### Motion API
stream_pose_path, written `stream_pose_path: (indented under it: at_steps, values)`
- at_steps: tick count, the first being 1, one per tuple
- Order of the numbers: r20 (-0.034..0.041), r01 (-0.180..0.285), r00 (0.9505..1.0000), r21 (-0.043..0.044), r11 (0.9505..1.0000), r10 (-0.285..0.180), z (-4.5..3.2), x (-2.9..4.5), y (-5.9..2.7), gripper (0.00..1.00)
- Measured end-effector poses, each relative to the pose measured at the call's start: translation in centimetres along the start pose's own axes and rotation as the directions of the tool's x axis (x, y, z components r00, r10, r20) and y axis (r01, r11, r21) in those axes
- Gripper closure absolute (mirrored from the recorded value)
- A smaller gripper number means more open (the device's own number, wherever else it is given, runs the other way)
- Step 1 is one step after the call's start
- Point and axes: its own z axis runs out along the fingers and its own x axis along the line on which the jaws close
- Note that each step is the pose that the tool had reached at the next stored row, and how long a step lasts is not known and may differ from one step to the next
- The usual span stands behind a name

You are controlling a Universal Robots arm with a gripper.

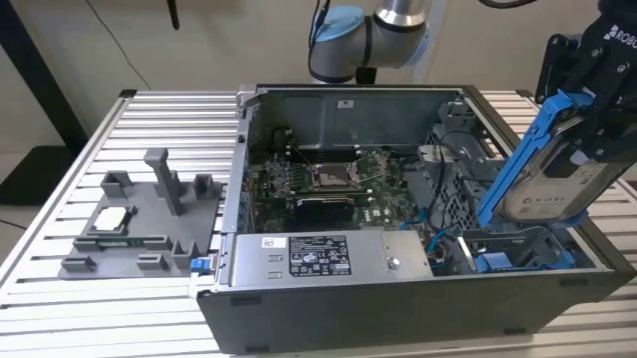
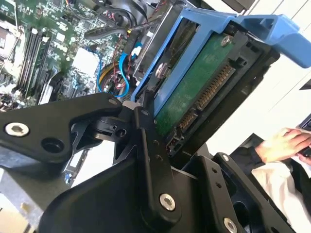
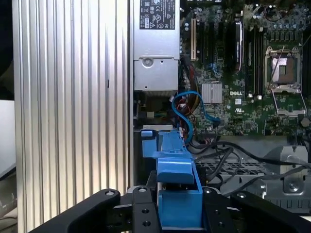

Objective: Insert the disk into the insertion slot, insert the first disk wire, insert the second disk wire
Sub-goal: 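Insert the disk into the insertion slot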

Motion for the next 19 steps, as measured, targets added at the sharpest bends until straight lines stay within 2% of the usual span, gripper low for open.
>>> stream_pose_path:
  at_steps: [19]
  values:
    - [0.0016,0.000,1.0000,0.0000,1.0000,0.000,3.06,-0.01,-0.48,0.67]
